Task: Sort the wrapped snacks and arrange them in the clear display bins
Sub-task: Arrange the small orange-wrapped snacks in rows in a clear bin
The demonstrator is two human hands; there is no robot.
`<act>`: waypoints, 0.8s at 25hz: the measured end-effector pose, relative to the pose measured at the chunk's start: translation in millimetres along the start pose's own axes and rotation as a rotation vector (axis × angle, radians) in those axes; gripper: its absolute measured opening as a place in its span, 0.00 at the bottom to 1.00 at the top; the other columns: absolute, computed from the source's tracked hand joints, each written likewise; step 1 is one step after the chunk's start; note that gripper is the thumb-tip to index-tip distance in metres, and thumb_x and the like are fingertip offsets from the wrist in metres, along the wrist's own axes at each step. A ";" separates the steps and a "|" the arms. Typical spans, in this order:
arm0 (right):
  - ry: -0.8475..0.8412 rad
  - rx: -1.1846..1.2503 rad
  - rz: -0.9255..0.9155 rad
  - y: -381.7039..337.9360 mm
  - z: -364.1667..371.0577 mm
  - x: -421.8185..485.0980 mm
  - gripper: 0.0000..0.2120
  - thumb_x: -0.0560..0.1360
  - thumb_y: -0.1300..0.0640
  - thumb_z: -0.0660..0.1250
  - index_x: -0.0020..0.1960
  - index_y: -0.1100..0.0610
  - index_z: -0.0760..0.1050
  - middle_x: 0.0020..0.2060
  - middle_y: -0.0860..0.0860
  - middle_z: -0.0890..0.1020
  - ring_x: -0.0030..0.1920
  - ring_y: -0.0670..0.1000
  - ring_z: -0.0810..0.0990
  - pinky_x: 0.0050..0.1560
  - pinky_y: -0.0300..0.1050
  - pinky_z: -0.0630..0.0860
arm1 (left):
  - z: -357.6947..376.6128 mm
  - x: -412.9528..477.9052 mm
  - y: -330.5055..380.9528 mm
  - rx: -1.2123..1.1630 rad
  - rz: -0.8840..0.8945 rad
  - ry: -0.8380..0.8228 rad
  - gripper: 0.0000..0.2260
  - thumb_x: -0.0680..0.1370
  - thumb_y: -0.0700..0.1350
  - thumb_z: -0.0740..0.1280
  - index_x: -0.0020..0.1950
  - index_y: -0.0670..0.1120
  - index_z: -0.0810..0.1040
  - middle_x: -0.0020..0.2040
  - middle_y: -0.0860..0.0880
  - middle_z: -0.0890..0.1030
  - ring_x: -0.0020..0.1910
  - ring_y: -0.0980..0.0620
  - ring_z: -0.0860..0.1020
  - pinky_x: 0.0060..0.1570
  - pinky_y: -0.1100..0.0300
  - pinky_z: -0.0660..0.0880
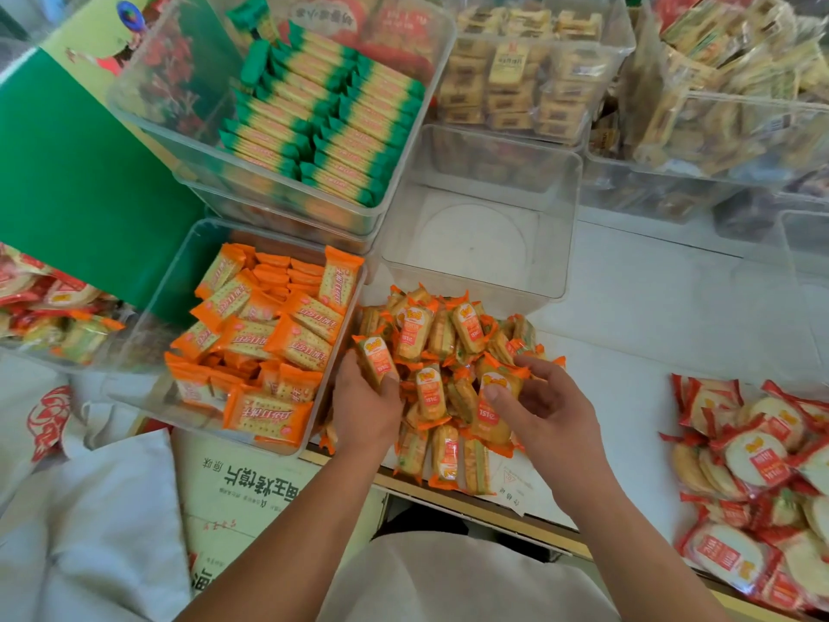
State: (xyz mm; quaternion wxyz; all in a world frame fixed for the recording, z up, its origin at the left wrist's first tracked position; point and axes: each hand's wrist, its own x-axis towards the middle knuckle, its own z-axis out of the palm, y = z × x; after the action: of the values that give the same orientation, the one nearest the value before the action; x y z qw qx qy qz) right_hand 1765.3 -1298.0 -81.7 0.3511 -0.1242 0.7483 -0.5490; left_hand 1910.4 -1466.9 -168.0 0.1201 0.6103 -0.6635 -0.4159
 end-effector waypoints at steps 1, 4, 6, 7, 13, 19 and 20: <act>-0.007 0.011 0.005 -1.0 -0.1 -0.2 0.23 0.70 0.45 0.81 0.62 0.40 0.78 0.48 0.49 0.86 0.51 0.51 0.84 0.49 0.45 0.83 | 2.6 3.4 0.1 0.017 -0.004 0.010 0.32 0.77 0.59 0.65 0.78 0.47 0.64 0.69 0.45 0.77 0.68 0.42 0.76 0.61 0.43 0.78; -0.016 0.009 0.009 -3.5 -2.4 1.1 0.22 0.70 0.47 0.80 0.62 0.42 0.79 0.46 0.47 0.86 0.48 0.50 0.85 0.46 0.43 0.83 | 5.6 11.6 -2.5 0.039 -0.038 0.023 0.28 0.79 0.52 0.69 0.77 0.47 0.66 0.66 0.45 0.79 0.64 0.41 0.79 0.58 0.44 0.79; -0.015 -0.006 0.009 -3.5 -3.7 4.2 0.21 0.70 0.47 0.80 0.61 0.41 0.79 0.46 0.49 0.86 0.48 0.52 0.85 0.46 0.44 0.84 | 6.3 15.3 -6.1 0.065 0.003 0.006 0.22 0.78 0.52 0.70 0.70 0.49 0.72 0.57 0.48 0.82 0.56 0.44 0.82 0.51 0.46 0.81; -0.015 -0.010 0.013 -2.9 -3.8 6.0 0.21 0.70 0.46 0.80 0.60 0.40 0.79 0.47 0.51 0.86 0.50 0.54 0.85 0.49 0.50 0.85 | 6.7 16.0 -7.1 0.061 0.022 0.004 0.19 0.78 0.51 0.71 0.68 0.49 0.74 0.53 0.48 0.83 0.52 0.45 0.82 0.47 0.49 0.80; -0.020 -0.032 0.019 -6.4 -3.9 9.2 0.23 0.71 0.48 0.80 0.64 0.43 0.78 0.47 0.48 0.87 0.50 0.50 0.86 0.48 0.46 0.84 | 4.1 -0.7 -3.0 -0.072 0.057 0.005 0.19 0.78 0.44 0.73 0.68 0.46 0.76 0.48 0.51 0.80 0.46 0.52 0.80 0.45 0.58 0.77; -0.034 -0.053 0.026 -10.5 -9.8 16.7 0.22 0.70 0.44 0.79 0.62 0.40 0.78 0.49 0.52 0.85 0.51 0.52 0.85 0.50 0.47 0.83 | -23.2 -36.2 29.5 -0.291 0.015 0.013 0.19 0.79 0.48 0.73 0.69 0.54 0.74 0.51 0.55 0.82 0.47 0.59 0.82 0.44 0.64 0.78; -0.045 -0.056 0.032 -13.8 -12.9 19.7 0.22 0.70 0.44 0.79 0.62 0.39 0.78 0.50 0.51 0.85 0.51 0.51 0.85 0.50 0.47 0.83 | -29.1 -47.1 41.9 -0.370 0.032 -0.026 0.17 0.79 0.48 0.73 0.67 0.56 0.76 0.51 0.55 0.82 0.49 0.59 0.82 0.46 0.63 0.78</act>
State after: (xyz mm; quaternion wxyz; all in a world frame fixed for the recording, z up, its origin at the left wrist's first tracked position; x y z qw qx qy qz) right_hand 1739.8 -1304.9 -74.9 0.3727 -0.1344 0.7573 -0.5192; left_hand 1910.8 -1439.6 -104.2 0.2283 0.5616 -0.5867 -0.5369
